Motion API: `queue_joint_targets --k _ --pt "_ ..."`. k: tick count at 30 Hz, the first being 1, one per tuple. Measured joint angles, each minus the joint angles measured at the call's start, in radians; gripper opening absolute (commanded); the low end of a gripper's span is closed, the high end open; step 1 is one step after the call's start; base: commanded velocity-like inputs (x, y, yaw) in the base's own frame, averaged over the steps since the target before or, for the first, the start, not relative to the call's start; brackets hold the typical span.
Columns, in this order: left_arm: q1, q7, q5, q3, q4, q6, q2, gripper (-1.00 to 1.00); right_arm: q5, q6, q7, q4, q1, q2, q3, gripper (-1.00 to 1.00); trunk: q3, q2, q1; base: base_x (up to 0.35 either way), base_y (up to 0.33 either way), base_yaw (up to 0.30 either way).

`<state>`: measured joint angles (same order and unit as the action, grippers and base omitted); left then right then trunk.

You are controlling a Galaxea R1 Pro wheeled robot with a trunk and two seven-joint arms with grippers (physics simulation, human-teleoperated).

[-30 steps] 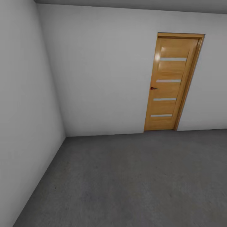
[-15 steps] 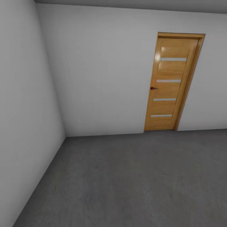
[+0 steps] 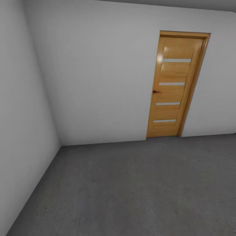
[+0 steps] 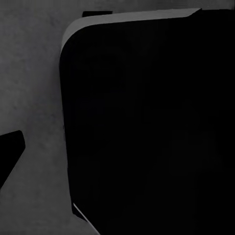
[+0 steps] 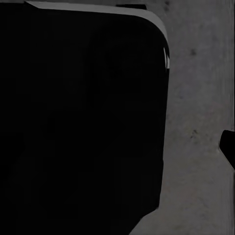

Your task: Move the two storage containers from the living room to the garage. In the garage, place one container on the floor and stack the other container on top of it (either order is fine).

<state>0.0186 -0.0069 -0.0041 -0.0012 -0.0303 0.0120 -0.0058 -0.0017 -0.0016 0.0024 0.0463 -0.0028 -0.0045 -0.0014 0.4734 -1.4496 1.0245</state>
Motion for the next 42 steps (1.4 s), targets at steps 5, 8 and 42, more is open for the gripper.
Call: queue_joint_targets --k 5,8,42 --pt "0.007 0.0 0.0 0.001 0.0 -0.001 -0.001 1.0 0.0 0.0 0.001 0.005 0.0 -0.001 0.001 1.0 0.003 0.0 0.0 0.289 -0.221 -0.234" --pt "0.008 0.0 0.0 0.001 0.0 -0.001 -0.002 1.0 0.0 0.0 0.001 0.005 0.0 -0.001 0.0 1.0 0.005 0.0 0.0 0.279 -0.239 -0.247" --pt "0.012 0.001 -0.002 0.0 -0.024 0.001 -0.013 1.0 0.0 -0.001 0.001 0.009 -0.001 -0.003 0.0 1.0 0.01 0.0 0.0 0.274 -0.248 -0.073"
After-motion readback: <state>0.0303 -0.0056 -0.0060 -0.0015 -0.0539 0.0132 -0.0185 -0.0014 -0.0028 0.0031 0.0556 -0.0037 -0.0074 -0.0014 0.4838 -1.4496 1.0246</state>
